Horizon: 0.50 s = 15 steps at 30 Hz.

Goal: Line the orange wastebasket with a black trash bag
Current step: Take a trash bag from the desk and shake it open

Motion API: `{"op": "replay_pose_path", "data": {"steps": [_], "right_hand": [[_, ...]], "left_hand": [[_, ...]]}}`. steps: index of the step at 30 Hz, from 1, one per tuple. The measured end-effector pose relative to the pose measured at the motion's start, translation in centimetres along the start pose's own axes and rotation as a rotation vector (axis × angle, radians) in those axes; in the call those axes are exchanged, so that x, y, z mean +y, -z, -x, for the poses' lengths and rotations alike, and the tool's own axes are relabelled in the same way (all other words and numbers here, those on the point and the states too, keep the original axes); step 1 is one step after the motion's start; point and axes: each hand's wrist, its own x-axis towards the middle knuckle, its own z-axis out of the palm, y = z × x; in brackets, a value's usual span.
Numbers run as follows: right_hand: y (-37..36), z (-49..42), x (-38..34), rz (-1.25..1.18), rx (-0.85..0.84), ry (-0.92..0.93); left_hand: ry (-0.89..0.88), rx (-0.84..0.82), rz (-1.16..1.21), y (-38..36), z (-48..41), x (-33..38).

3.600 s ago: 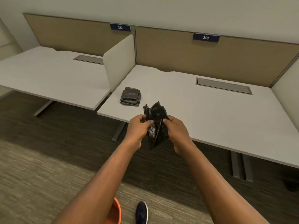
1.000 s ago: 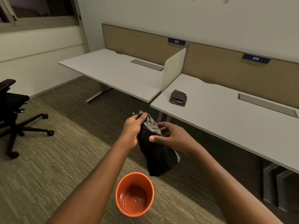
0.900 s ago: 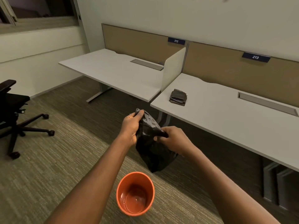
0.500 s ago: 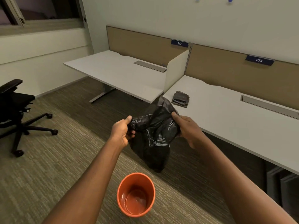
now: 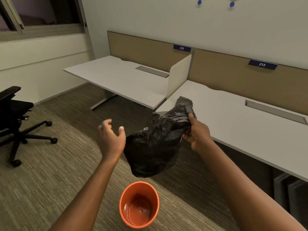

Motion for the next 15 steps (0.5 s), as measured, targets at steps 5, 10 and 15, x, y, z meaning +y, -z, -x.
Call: {"op": "replay_pose_path", "data": {"steps": [5,10,15], "right_hand": [[-2.5,1.2,-0.9,0.005,-0.099,-0.020],[-2.9,1.6,-1.3,0.015,-0.291,0.031],[-1.1,2.1,0.0,0.328,-0.536,0.143]], "left_hand": [[-0.014,-0.829,0.213,0.2,0.2,6.5],[0.181,-0.852,0.598,-1.1,0.6,8.7],[0.486,-0.704,1.006,-2.0,-0.5,9.4]]}}
